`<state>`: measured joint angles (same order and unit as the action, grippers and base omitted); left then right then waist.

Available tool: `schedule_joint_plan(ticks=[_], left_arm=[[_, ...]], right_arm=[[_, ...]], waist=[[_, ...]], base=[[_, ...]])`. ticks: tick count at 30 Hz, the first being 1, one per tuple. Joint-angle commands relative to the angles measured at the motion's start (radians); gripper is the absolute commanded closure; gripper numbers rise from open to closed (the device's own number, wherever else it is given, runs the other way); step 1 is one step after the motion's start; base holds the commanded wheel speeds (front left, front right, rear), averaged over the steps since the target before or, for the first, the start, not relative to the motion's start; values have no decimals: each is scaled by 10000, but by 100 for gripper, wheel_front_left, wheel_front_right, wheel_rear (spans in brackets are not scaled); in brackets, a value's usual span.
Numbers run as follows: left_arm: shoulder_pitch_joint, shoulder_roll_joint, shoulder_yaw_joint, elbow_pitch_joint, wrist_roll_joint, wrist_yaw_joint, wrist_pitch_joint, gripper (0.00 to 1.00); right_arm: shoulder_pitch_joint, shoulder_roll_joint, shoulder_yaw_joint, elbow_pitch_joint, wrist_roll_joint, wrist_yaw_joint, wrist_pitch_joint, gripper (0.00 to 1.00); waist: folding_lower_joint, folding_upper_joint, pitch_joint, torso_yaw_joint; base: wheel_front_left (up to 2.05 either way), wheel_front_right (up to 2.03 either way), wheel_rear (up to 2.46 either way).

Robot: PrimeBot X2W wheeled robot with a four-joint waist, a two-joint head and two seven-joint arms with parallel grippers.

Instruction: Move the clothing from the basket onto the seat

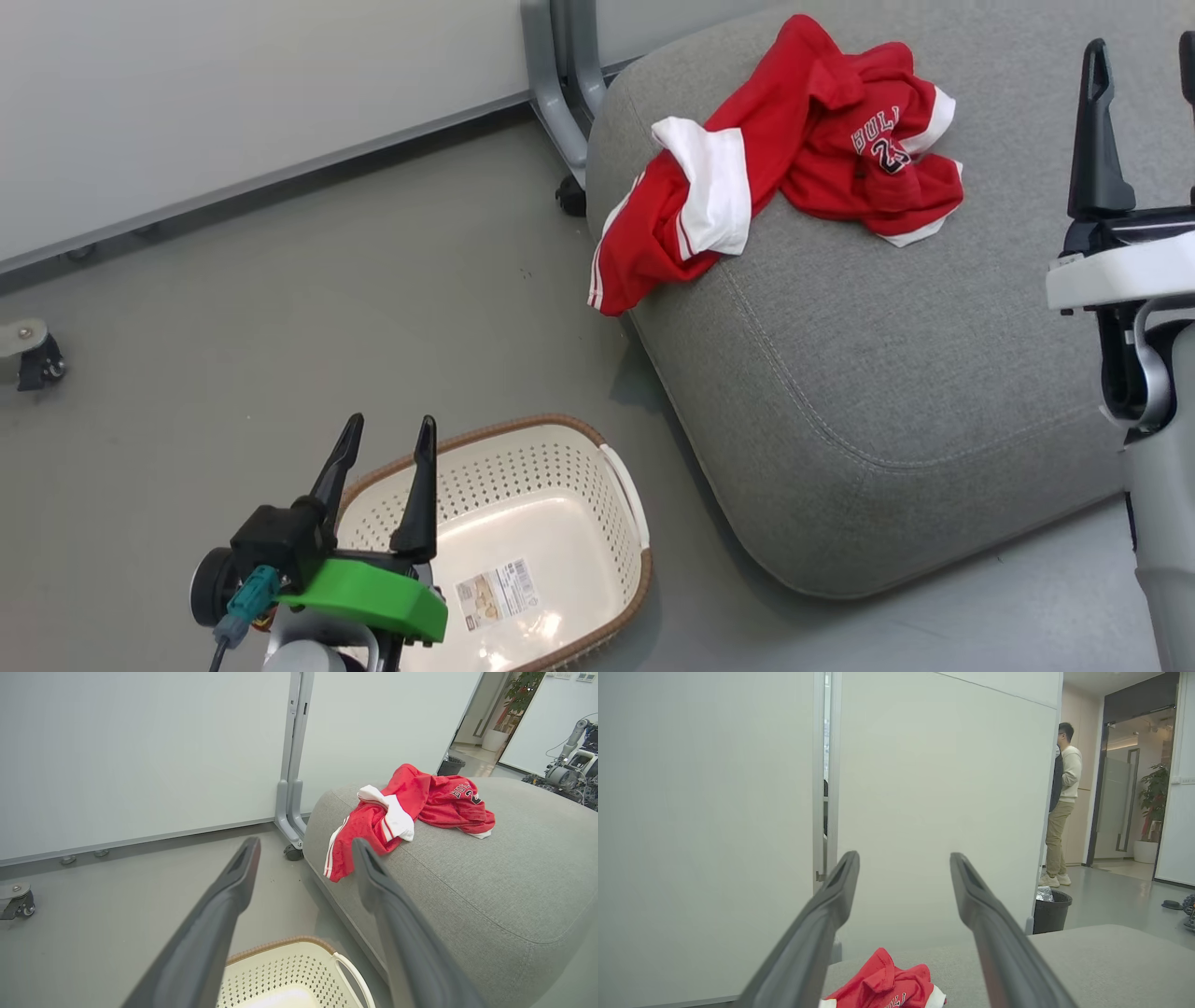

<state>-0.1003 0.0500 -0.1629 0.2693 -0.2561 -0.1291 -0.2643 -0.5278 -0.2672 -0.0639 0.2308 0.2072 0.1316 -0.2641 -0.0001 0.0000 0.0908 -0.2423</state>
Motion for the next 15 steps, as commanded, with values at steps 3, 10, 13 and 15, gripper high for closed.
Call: schedule_joint_plan(ticks=[3,10,13,15], left_arm=[[285,22,157,-161,-160,-1,3,0],[584,20,424,-437,-280,134,3,0],[746,22,565,-523,-319,164,3,0],[842,21,604,-538,-283,171,3,0]], right_arm=[[604,146,112,-740,218,-19,-3,0],[1902,401,655,-1779,616,-19,-3,0],[2536,569,846,-1947,681,-19,-3,0],[2876,729,878,-1935,755,-19,-3,0]], waist=[[1,0,-450,448],[1,0,-753,1235],[1,0,-888,1649],[1,0,-969,1905]], base=[[0,0,0],[0,0,0],[0,0,0],[0,0,0]])
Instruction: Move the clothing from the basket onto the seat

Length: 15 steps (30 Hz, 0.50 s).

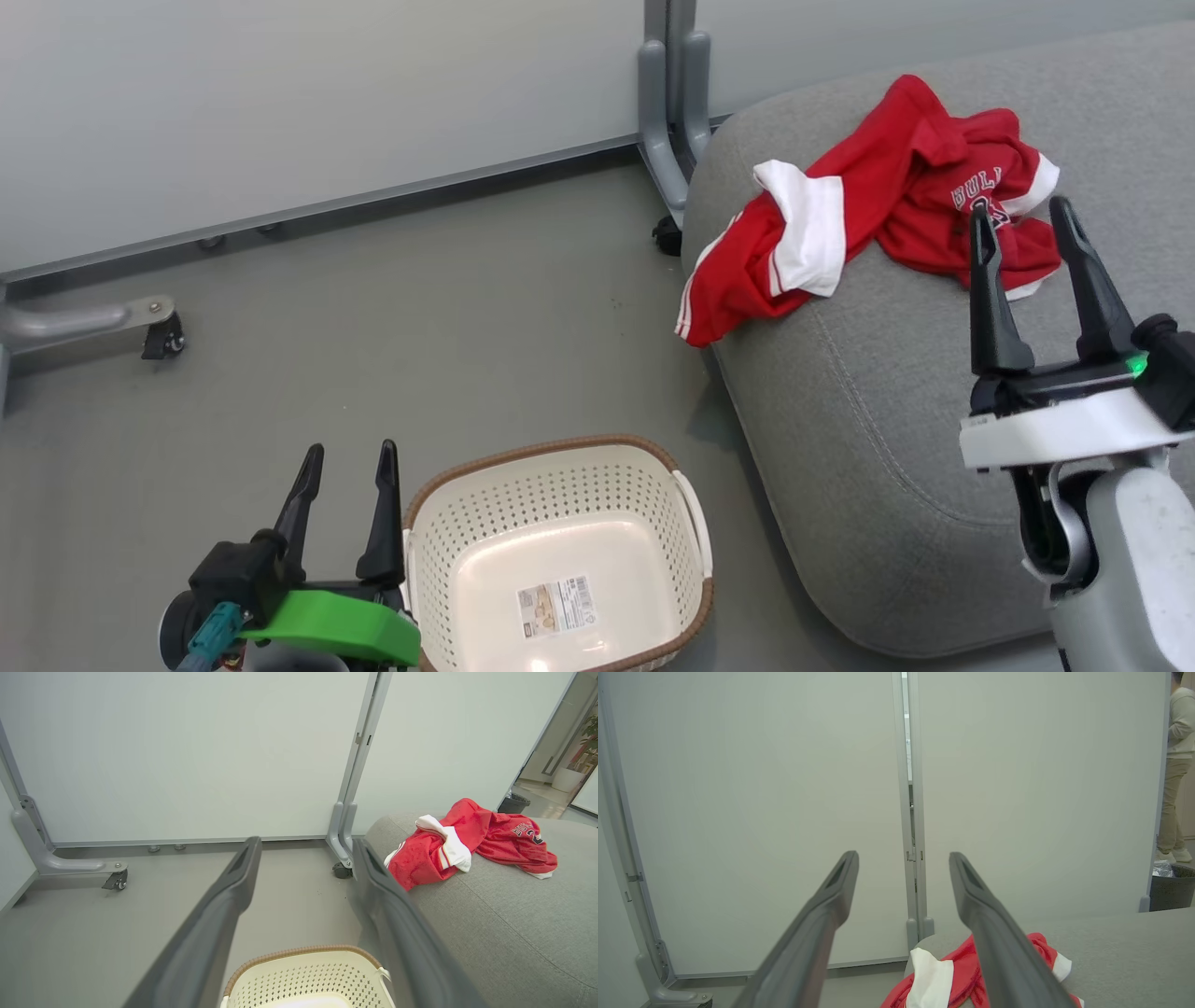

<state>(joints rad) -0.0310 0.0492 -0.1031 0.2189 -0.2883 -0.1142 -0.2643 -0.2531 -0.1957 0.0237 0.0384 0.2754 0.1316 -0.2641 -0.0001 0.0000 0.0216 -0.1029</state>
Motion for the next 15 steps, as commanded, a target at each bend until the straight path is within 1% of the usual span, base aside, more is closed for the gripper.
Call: schedule_joint_plan(ticks=[1,10,15], left_arm=[[213,28,34,-41,68,27,3,0],[586,29,266,-146,-5,95,3,0],[758,29,240,-100,-45,135,3,0]], right_arm=[[329,112,32,13,64,-19,-3,0],[1451,785,283,521,-234,-19,-3,0],[1746,950,371,933,-399,-19,-3,0]], waist=[[1,0,-330,669],[1,0,-597,1812],[1,0,-711,2292]], base=[[0,0,0],[0,0,0],[0,0,0]])
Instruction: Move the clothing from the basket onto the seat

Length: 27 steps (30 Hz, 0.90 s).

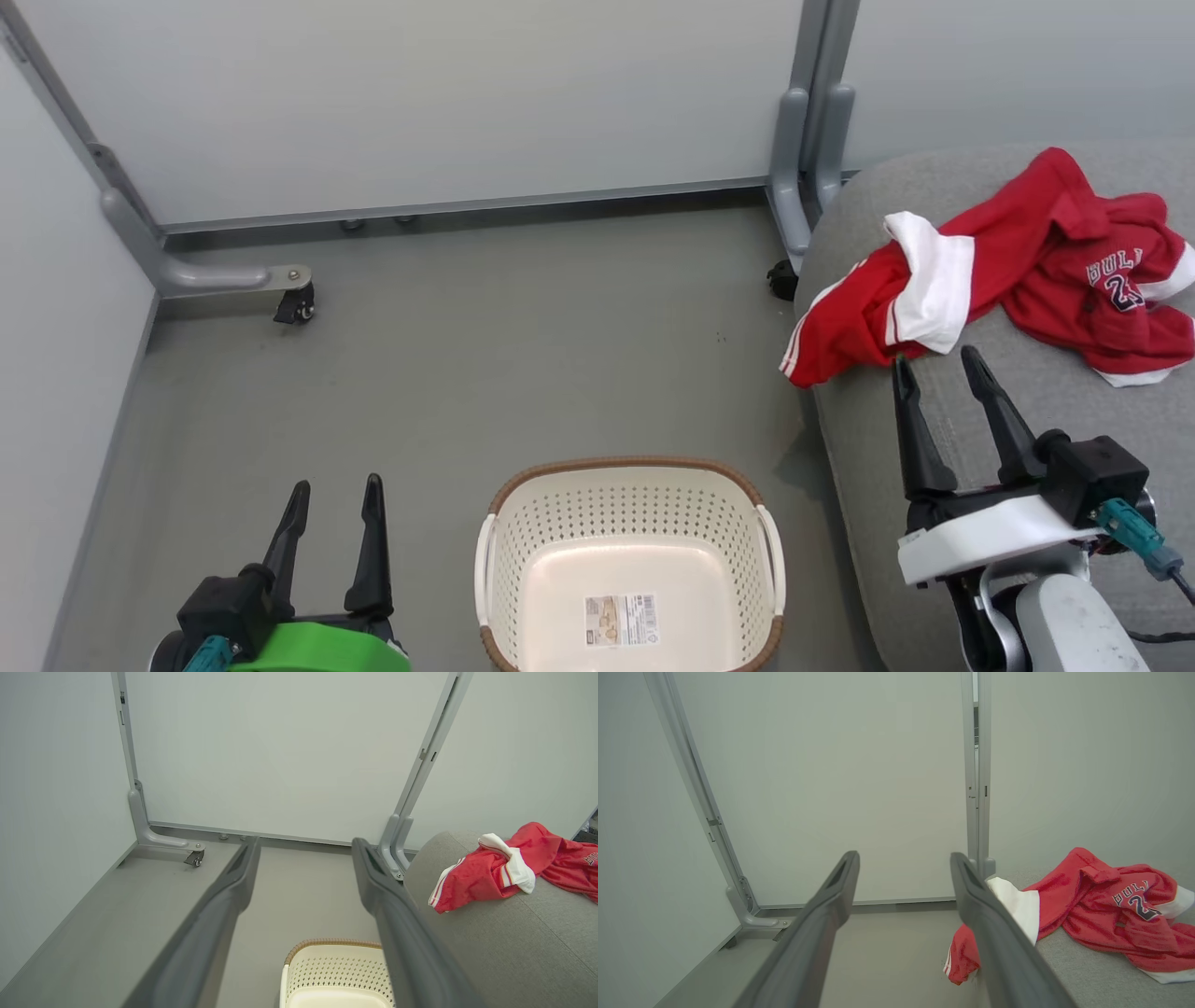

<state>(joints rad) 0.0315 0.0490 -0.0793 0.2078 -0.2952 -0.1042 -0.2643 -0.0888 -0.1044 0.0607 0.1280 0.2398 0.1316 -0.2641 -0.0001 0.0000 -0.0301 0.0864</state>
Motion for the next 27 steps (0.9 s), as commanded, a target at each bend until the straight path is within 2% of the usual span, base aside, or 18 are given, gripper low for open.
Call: schedule_joint_plan(ticks=[1,8,16,22,27], left_arm=[[166,31,11,18,34,46,3,0],[260,31,66,-22,-8,208,3,0],[312,31,73,14,55,263,3,0],[344,39,-53,207,-44,30,3,0],[289,34,-39,196,207,121,3,0]], right_arm=[[142,58,11,99,-80,-19,-3,0],[268,214,38,453,-249,-19,-3,0],[262,279,80,564,-302,-19,-3,0],[290,251,97,632,-264,-19,-3,0],[189,207,96,648,-326,-19,-3,0]], waist=[[1,0,-208,458],[1,0,-289,773],[1,0,-334,816],[1,0,-368,810],[1,0,-327,799]], base=[[0,0,0],[0,0,0],[0,0,0],[0,0,0],[0,0,0]])
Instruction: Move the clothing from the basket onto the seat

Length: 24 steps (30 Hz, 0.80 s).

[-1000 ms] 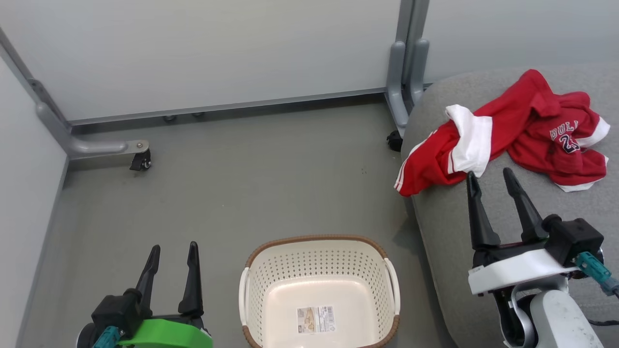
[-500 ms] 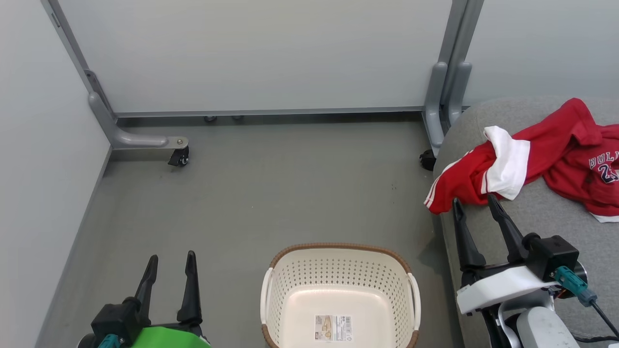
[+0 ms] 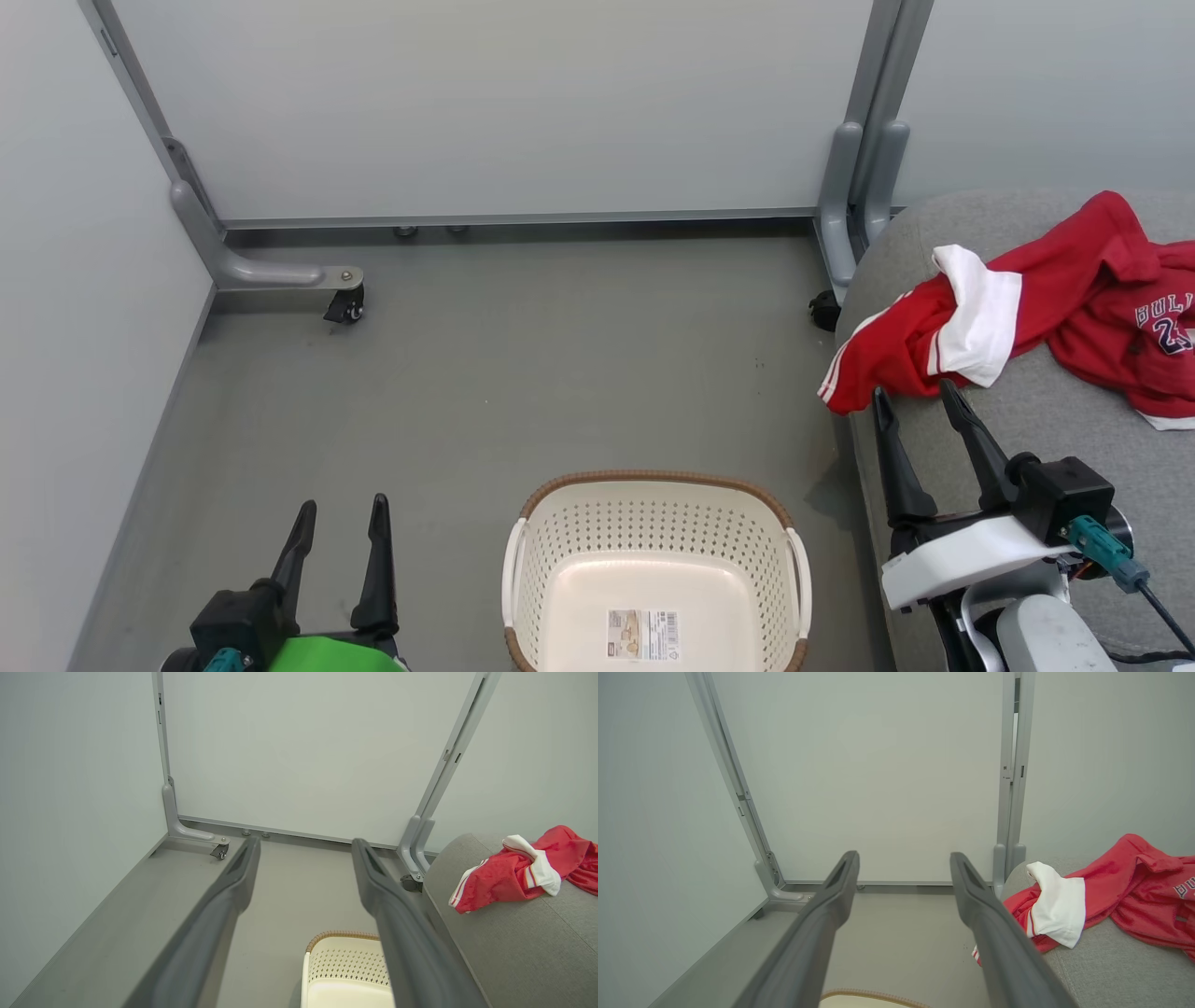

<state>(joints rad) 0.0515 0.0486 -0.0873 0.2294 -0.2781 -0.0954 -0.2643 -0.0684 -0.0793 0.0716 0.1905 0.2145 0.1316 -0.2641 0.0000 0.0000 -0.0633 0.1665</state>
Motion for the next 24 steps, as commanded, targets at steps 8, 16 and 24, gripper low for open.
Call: schedule_joint_plan(ticks=[8,16,24], left_arm=[[61,38,70,-74,-23,180,3,0],[23,38,65,-31,-53,149,3,0],[98,36,155,-115,-283,40,3,0]], right_arm=[[-87,-51,-43,-12,-132,-19,-3,0],[-91,-7,-18,5,-164,-17,-3,0],[-108,24,-72,-44,-222,-19,-3,0]], waist=[[0,0,71,-12],[0,0,115,-29],[0,0,139,-48]], base=[[0,0,0],[0,0,0],[0,0,0]])
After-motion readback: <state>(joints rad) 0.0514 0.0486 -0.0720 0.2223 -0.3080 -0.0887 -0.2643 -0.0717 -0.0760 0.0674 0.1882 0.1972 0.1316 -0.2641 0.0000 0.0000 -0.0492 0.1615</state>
